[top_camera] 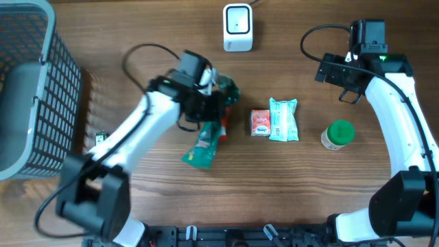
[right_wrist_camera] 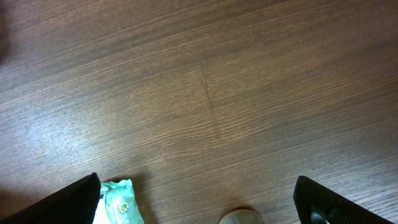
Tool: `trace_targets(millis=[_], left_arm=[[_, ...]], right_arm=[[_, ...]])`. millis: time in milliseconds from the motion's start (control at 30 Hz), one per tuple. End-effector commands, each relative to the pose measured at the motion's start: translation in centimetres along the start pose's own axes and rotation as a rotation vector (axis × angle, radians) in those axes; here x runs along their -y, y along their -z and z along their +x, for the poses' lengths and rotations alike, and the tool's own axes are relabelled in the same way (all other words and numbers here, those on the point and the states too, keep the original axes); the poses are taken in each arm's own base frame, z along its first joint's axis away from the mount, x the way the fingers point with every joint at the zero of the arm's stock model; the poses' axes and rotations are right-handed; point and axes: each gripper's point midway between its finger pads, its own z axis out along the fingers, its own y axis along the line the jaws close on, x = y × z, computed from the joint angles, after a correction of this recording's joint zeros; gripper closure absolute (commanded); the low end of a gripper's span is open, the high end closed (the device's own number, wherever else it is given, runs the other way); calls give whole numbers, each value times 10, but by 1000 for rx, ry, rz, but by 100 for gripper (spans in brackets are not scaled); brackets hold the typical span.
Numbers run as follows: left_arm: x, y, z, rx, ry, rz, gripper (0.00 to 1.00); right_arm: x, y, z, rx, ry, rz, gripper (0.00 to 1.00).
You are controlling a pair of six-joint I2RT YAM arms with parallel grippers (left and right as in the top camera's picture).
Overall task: Scan the item barcode
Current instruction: 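Lift the glove bag out of the basket and carry it right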
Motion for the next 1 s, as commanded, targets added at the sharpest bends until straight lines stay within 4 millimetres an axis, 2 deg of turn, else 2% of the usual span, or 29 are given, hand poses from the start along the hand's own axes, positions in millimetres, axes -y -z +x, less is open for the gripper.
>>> trace_targets(millis=[0, 300, 367, 433, 533, 567, 700, 900, 967], left_arm=[[1, -24, 5, -34, 25, 13, 96], [-10, -27, -7, 25, 16, -51, 96], [-2, -25, -9, 29, 6, -8, 96], [20, -20, -12, 20, -11, 116, 96], [49, -4, -19, 4, -7, 331, 96], [53, 2, -22, -4, 15, 382, 96], [48, 9, -27, -14, 58, 429, 96], [34, -4, -15, -33, 81, 428, 96], [37, -7, -8, -49, 78, 482, 96]], right_arm=[[2, 4, -5, 22, 6, 12, 1], [2, 4, -5, 22, 6, 12, 0], [2, 4, -5, 22, 6, 12, 0], [2, 4, -5, 22, 6, 12, 0], [2, 4, -5, 22, 6, 12, 0], [2, 4, -5, 22, 6, 12, 0], [2, 4, -6, 22, 6, 12, 1], [2, 4, -6, 22, 6, 12, 0], [2, 4, -5, 22, 6, 12, 0]])
